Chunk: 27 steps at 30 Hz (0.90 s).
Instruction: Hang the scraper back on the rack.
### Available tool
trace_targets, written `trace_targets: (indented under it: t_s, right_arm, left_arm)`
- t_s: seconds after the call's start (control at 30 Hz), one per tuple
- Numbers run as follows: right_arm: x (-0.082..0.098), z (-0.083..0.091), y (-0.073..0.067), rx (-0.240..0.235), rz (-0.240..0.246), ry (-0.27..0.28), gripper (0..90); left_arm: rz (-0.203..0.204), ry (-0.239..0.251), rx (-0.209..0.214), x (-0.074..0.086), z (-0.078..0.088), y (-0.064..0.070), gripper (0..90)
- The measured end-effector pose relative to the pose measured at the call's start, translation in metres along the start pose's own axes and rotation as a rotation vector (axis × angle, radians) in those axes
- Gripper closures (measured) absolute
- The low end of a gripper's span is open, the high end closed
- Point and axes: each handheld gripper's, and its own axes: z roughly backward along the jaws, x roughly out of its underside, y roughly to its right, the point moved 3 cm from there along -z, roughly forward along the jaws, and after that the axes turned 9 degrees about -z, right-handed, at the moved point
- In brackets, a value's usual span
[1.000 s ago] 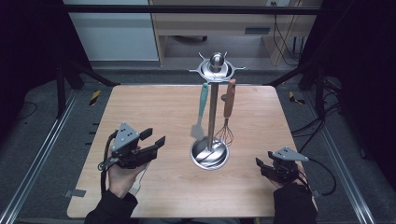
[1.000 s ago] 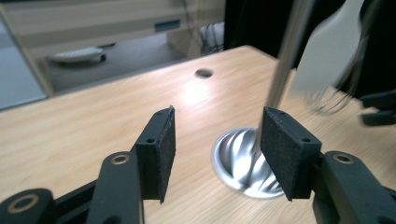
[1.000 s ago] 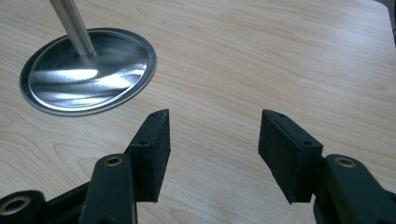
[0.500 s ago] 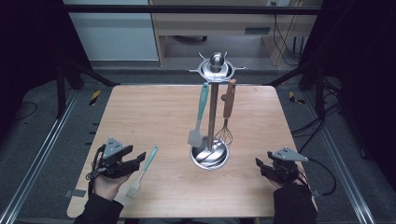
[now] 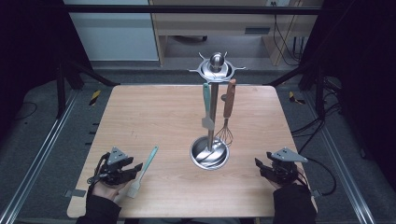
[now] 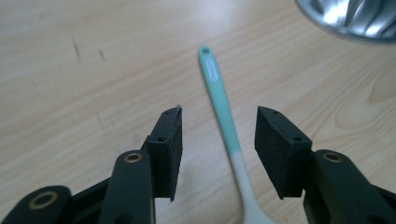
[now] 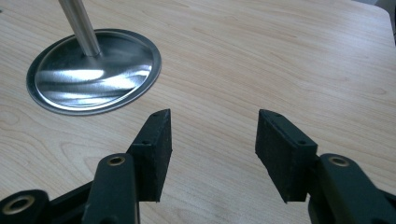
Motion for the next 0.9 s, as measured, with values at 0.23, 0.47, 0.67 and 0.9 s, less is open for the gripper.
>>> trace_targets:
  t_s: [0.23,0.47,0.67,0.9]
  right_arm:
    - [-0.006,0.005,-0.008,-0.041,0.020,0.039,53.2]
    - [-0.026,0.019,-0.019,-0.095,-0.009,0.118,67.5]
    - [-0.058,0.039,-0.030,-0.132,0.000,0.219,79.8]
    - [-0.108,0.064,-0.045,-0.167,0.016,0.351,87.6]
  left_arm:
    - [-0.008,-0.067,0.019,-0.001,-0.005,0.007,46.3]
    - [0.005,-0.044,0.023,0.002,-0.004,0.000,46.6]
    - [0.049,-0.027,0.018,0.007,0.001,-0.009,48.1]
    - [0.054,0.002,-0.056,0.011,0.014,-0.012,56.2]
